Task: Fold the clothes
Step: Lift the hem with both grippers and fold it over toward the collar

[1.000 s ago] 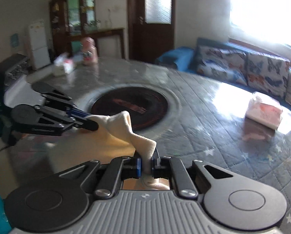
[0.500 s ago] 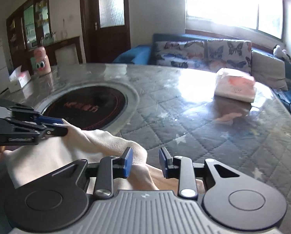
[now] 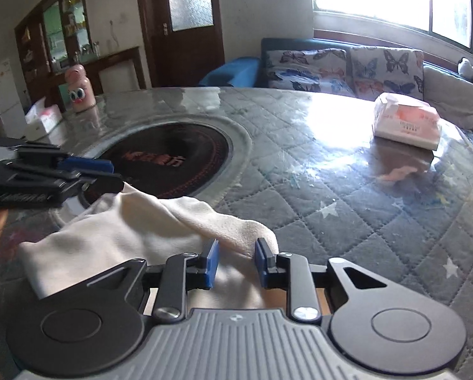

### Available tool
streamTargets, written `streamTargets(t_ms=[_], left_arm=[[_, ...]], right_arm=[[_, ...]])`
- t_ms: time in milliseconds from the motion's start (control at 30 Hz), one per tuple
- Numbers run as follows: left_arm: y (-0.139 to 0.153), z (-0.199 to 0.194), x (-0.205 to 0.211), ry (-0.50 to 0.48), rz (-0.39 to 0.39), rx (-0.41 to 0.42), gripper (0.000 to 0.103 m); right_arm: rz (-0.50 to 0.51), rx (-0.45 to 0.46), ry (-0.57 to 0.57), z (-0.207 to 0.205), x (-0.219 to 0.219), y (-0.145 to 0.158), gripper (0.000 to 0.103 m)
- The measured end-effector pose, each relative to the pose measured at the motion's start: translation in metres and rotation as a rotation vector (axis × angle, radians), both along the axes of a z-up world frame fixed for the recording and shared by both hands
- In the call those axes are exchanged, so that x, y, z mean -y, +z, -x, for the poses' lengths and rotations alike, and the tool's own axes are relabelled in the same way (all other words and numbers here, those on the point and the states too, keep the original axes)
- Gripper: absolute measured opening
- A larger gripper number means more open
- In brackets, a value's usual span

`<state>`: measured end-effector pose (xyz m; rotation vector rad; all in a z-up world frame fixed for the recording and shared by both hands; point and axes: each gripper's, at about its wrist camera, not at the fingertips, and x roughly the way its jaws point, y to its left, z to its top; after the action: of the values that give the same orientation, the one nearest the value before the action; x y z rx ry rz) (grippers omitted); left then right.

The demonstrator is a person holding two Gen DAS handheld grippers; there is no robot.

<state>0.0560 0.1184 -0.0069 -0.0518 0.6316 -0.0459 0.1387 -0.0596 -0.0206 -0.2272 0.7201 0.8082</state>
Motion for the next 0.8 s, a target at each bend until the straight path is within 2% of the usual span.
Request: streamTargets(t_ms=[167, 300, 467, 567, 800], left_arm=[[-0.011, -0.017, 0.024, -0.066, 0.019, -0.031, 0.025], [-0.02, -0.029, 0.023, -0.032, 0.039, -0.067, 0.025], [-0.022, -0.031, 0.019, -0.009, 0.053, -0.063, 0.025], [-0.022, -0.028, 0.019, -0.001, 0.051, -0.055, 0.025], [-0.007, 0.003, 0.026, -0.063, 0.057, -0.003, 0.026]], right_arm=[[0.002, 0.022, -0.003, 0.005, 0.003, 0.003, 0.024], [-0.005, 0.048, 0.03, 0.018, 0.01, 0.011, 0.024], [-0.01, 0.017, 0.008, 0.016, 0.016, 0.001, 0.024], [-0.014, 0.0, -0.006, 0.015, 0.02, -0.005, 0.024], [-0.021, 0.067, -0.026, 0.038, 0.047, 0.01, 0.024]])
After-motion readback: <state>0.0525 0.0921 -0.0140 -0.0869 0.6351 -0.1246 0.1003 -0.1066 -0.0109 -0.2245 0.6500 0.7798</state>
